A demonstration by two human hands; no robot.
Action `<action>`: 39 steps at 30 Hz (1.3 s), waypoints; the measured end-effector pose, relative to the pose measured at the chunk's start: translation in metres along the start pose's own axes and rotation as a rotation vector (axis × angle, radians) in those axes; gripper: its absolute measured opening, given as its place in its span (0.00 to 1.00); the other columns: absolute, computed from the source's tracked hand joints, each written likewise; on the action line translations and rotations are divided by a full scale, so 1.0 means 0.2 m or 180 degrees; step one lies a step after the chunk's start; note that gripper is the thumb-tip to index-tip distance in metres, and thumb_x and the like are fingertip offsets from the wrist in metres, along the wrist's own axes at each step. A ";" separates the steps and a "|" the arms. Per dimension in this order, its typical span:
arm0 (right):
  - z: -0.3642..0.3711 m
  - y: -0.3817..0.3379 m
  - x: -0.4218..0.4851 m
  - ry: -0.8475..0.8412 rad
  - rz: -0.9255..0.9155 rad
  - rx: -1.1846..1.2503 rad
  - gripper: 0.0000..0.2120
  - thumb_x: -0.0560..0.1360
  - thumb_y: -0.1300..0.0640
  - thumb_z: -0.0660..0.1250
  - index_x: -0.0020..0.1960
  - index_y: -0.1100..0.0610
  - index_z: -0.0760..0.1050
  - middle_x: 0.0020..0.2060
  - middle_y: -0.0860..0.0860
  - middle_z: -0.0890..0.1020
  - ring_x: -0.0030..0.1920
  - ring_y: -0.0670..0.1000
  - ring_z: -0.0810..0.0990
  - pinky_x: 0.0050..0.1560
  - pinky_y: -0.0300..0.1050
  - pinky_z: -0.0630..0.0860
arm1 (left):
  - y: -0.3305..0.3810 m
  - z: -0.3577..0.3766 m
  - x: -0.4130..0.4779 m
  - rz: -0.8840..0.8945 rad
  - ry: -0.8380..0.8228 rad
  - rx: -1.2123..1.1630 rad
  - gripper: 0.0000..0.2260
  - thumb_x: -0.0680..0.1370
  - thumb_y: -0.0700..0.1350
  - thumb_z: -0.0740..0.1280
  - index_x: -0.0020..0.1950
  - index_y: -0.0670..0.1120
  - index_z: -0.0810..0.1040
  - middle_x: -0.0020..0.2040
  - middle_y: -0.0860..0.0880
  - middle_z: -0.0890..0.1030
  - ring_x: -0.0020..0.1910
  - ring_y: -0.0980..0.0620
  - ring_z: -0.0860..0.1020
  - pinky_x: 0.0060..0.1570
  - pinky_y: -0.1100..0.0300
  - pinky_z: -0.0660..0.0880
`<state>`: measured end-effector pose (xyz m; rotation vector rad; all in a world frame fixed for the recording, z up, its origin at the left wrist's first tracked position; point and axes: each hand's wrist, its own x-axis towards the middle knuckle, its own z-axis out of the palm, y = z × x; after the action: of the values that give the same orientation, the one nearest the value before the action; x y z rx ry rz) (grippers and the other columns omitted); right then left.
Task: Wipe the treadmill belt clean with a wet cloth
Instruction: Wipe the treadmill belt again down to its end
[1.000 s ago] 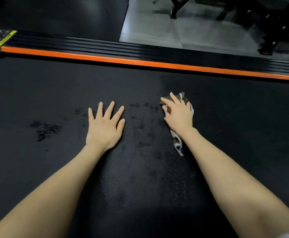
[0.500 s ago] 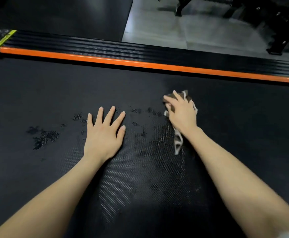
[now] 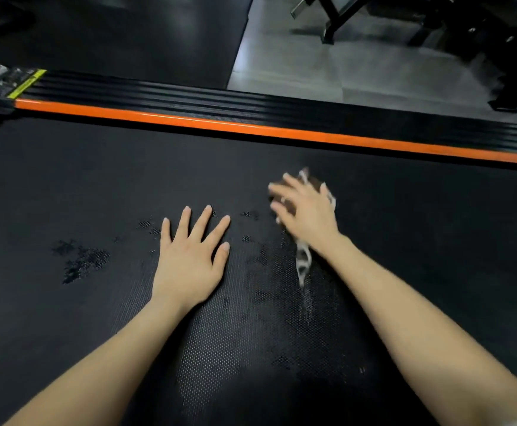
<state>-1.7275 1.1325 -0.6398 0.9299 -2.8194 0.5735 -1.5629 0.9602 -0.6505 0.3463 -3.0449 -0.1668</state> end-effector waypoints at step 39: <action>0.05 0.08 0.42 0.0051 0.0558 -0.0629 0.25 0.78 0.56 0.60 0.73 0.51 0.61 0.74 0.59 0.57 0.73 0.62 0.55 0.70 0.61 0.57 | -0.01 0.00 -0.01 0.0039 0.0015 -0.0032 0.25 0.80 0.59 0.42 0.75 0.58 0.60 0.76 0.50 0.60 0.76 0.43 0.54 0.72 0.40 0.49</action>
<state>-1.8048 1.0943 -0.6348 0.6455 -2.8952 0.3101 -1.5613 0.9577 -0.6517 0.3268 -3.0399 -0.1805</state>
